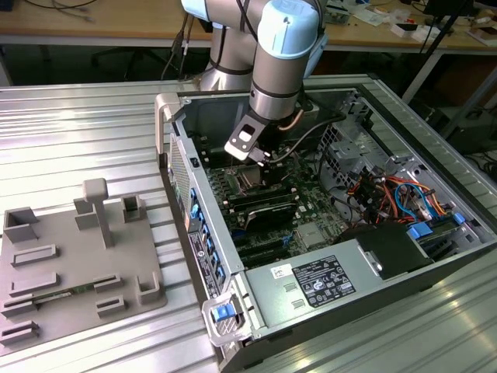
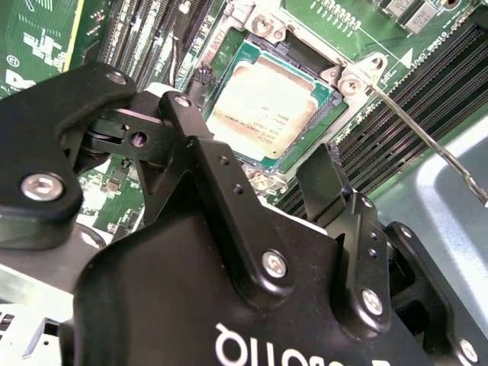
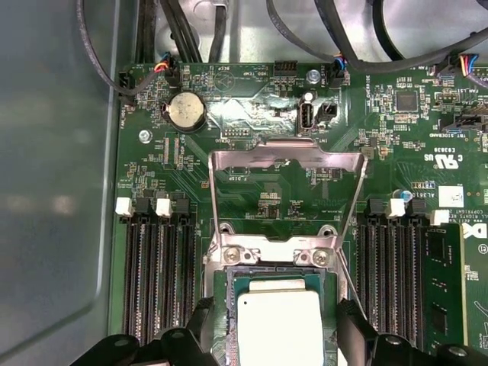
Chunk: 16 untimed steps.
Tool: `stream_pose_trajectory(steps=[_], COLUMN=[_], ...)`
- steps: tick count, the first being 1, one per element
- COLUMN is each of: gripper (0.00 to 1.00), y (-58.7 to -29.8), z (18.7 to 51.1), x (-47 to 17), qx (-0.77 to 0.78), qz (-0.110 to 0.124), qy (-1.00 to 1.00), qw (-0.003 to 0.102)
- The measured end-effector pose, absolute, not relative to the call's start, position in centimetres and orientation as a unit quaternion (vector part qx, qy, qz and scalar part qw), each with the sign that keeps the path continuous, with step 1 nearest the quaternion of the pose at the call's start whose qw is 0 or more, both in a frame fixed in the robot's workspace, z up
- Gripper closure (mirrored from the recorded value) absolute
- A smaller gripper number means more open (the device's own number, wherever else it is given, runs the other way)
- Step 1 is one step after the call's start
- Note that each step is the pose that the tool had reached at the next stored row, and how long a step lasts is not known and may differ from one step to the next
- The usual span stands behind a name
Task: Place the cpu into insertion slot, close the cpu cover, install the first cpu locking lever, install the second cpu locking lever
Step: 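Place the cpu into insertion slot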
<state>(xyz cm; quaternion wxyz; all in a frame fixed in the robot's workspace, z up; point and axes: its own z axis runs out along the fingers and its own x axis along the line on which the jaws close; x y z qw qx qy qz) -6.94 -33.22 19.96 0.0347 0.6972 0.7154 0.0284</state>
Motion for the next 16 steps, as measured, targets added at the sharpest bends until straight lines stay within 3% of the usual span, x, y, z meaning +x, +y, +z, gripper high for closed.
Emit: stream_pose_trajectory(steps=[5,6,16], gripper=[0.27,0.35,0.35], y=[-33.23,-33.23,-33.22], z=[19.96,19.96,20.04], x=[-6.91,-6.91,-6.85], qx=[0.697,0.697,0.697], qz=[0.028,0.028,0.028], qy=[0.716,0.716,0.716], qw=[0.035,0.035,0.035])
